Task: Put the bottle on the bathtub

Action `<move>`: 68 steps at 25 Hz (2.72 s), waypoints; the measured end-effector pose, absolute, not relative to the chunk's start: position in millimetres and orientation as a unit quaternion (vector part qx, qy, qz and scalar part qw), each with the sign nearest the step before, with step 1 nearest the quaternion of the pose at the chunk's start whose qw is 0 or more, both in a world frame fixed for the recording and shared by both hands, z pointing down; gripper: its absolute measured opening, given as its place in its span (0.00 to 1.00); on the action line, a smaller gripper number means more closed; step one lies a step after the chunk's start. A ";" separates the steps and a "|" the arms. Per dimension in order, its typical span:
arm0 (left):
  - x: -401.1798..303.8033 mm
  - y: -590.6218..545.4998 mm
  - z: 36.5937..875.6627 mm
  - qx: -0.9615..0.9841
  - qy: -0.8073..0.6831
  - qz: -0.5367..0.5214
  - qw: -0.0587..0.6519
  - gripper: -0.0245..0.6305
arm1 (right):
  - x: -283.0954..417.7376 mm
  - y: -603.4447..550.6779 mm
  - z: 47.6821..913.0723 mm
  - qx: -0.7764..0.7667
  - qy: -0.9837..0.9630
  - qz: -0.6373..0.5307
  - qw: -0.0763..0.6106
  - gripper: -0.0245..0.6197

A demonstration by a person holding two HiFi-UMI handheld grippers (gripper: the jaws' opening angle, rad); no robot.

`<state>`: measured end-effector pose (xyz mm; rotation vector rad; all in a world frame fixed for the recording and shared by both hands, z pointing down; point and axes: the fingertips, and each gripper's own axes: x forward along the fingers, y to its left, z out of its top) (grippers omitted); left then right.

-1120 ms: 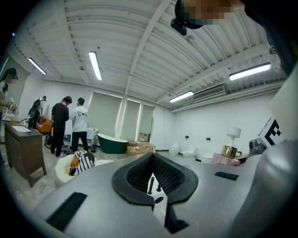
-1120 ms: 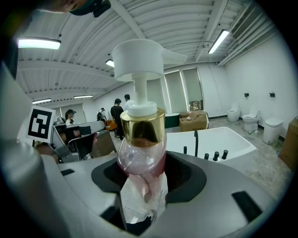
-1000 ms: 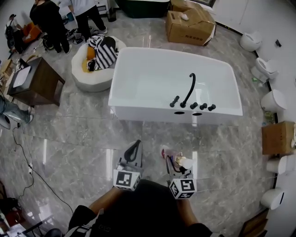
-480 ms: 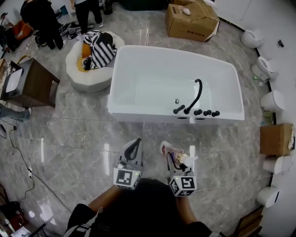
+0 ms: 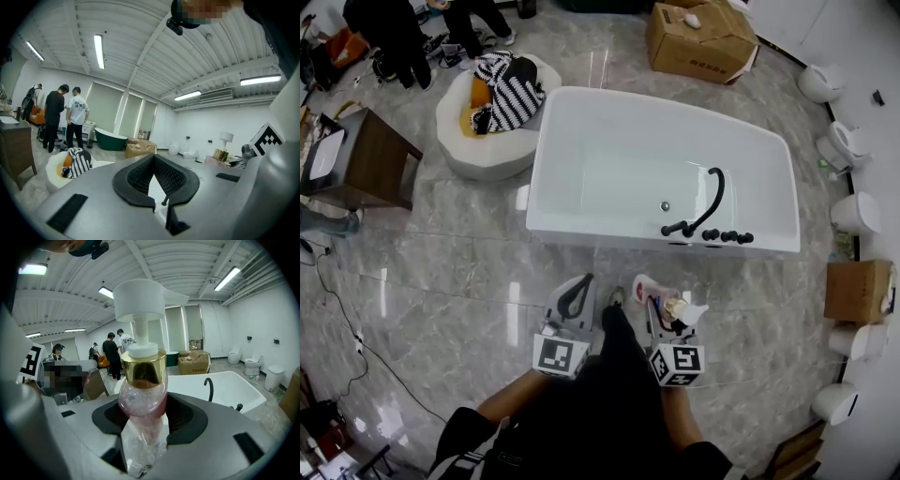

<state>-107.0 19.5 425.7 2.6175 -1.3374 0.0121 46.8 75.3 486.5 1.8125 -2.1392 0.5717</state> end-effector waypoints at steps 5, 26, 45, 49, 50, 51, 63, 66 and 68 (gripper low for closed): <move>-104.1 0.3 426.9 0.885 -0.454 0.002 0.105 0.06 | 49.5 47.0 493.2 0.623 -0.744 0.195 0.144 0.38; -25.0 -102.0 437.8 0.876 -0.468 0.023 0.111 0.06 | 130.9 -72.9 565.4 0.610 -0.742 0.210 0.183 0.38; 25.0 -149.6 473.6 0.862 -0.483 0.047 0.145 0.06 | 171.8 -138.8 687.8 0.588 -0.730 0.257 0.237 0.38; 33.8 -156.3 478.8 0.861 -0.486 0.052 0.141 0.06 | 176.9 -146.5 712.3 0.583 -0.727 0.261 0.250 0.38; 35.1 -158.1 479.1 0.861 -0.487 0.053 0.139 0.06 | 177.4 -148.0 717.8 0.583 -0.727 0.261 0.254 0.38; 36.1 -160.2 479.4 0.861 -0.487 0.054 0.139 0.06 | 177.7 -149.6 723.4 0.582 -0.725 0.261 0.258 0.38; 48.6 -179.7 487.8 0.863 -0.480 0.060 0.142 0.06 | 177.3 -176.8 781.3 0.580 -0.719 0.270 0.271 0.38; 48.8 -183.2 492.5 0.862 -0.482 0.067 0.145 0.06 | 177.3 -181.6 793.2 0.579 -0.717 0.279 0.270 0.38; 48.6 -185.1 494.7 0.861 -0.483 0.068 0.144 0.06 | 179.1 -184.2 800.9 0.581 -0.714 0.281 0.271 0.38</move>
